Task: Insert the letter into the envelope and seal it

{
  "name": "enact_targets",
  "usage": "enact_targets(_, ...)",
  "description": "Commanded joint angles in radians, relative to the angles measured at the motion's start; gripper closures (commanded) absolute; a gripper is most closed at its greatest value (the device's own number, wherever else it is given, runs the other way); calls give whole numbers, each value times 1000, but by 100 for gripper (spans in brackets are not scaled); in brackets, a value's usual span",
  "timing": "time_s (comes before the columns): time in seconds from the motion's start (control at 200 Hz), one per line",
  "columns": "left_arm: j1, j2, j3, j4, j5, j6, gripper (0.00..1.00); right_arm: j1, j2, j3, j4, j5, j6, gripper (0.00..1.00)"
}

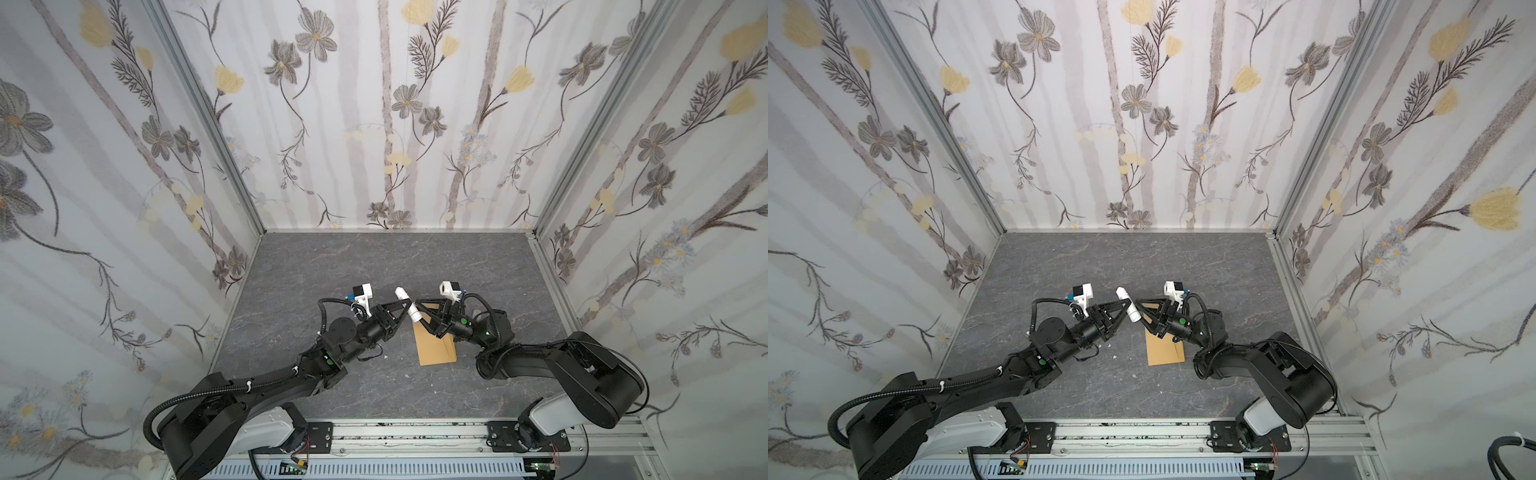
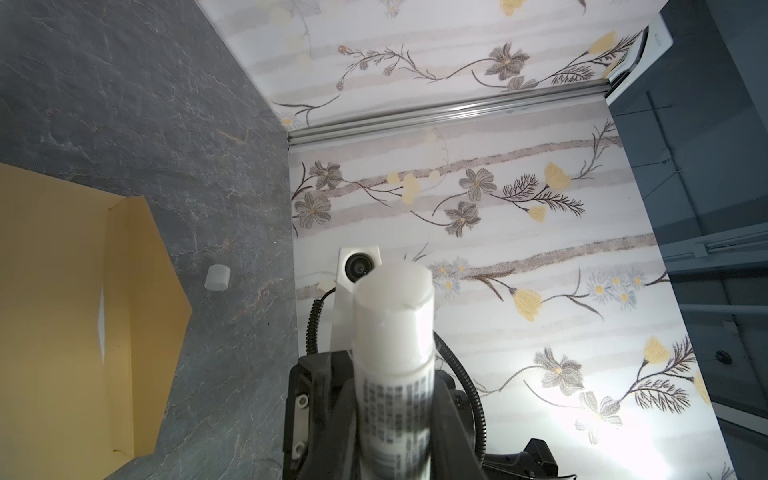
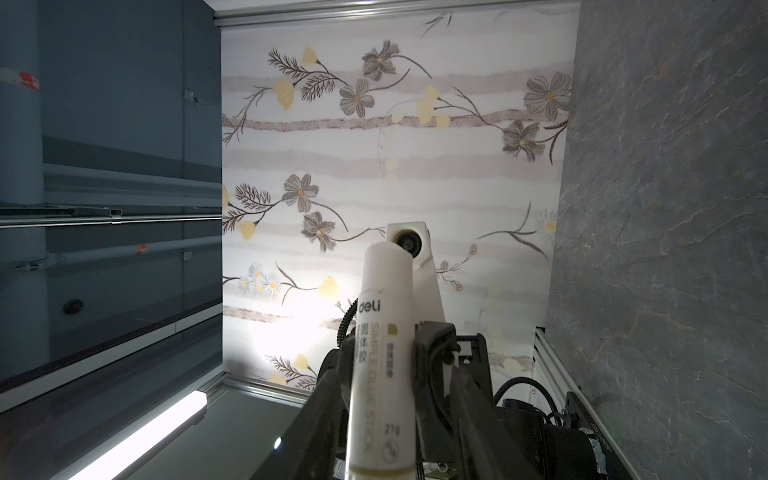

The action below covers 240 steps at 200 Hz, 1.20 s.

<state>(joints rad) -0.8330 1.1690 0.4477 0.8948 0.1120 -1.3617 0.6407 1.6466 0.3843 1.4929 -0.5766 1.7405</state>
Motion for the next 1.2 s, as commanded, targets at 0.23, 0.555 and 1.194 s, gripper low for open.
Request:
enact_targets(0.23, 114, -35, 189, -578, 35, -38, 100, 97, -397, 221, -1154, 449, -803, 50)
enact_targets(0.555, 163, 47, 297, -674, 154, -6, 100, 383, -370, 465, -1532, 953, -1249, 43)
enact_targets(1.194, 172, 64, 346, -682, 223, -2, 100, 476, -194, 561, -1534, 1092, -1441, 68)
